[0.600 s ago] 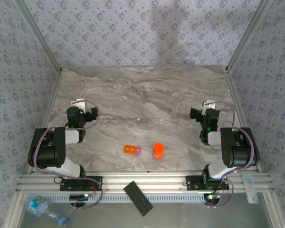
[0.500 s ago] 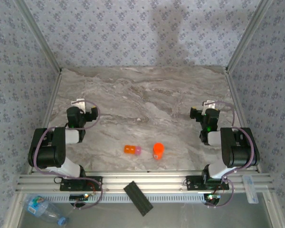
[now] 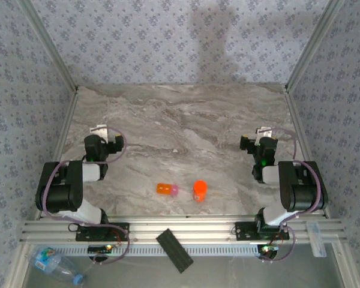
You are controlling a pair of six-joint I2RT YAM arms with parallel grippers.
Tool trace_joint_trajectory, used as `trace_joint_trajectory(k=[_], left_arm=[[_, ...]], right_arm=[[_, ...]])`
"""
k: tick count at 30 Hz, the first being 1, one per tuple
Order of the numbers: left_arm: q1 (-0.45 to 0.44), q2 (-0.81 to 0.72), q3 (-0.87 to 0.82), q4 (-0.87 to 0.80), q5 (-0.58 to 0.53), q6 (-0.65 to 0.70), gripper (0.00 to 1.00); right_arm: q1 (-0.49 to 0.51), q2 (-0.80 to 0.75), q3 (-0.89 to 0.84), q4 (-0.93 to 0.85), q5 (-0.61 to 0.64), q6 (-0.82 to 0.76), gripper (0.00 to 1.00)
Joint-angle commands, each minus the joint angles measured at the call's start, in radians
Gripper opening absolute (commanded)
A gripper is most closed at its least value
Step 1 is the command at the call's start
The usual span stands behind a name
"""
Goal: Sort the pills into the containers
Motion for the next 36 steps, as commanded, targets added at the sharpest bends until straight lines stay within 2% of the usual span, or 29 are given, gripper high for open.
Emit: trace_joint_trajectory(k=[1,12,15,22,26,30,33,36], left_arm=[[0.003,-0.001,0.005,0.000,0.009,-0.016,1.00],[0.003,-0.002,0.003,0.003,0.017,-0.014,1.00],[0.003,-0.034,0.020,-0.050,0.035,-0.004,1.00],[0.003,-0.107,0.050,-0.161,-0.011,-0.022,1.00],[0.003,-0.141,0.097,-0.261,-0.048,-0.037,1.00],[0.003,-0.192,0.163,-0.393,-0.084,-0.077,1.00],[0.003,-0.238,0.240,-0.542,-0.106,-0.143,1.00],[0.001,-0.274,0.347,-0.729,-0.148,-0.246,1.00]], right_arm=[[0.002,0.003,0.012,0.001,0.016,-0.009,1.00],[-0.007,-0.003,0.008,0.006,-0.001,-0.004,1.00],[-0.009,-0.034,0.013,-0.025,0.018,0.003,1.00],[-0.005,-0.133,0.069,-0.205,0.099,0.026,1.00],[-0.017,-0.211,0.124,-0.355,0.078,0.042,1.00],[-0.051,-0.265,0.213,-0.534,0.013,0.217,1.00],[-0.094,-0.283,0.311,-0.731,-0.030,0.458,1.00],[-0.165,-0.274,0.390,-0.800,-0.209,0.509,1.00]])
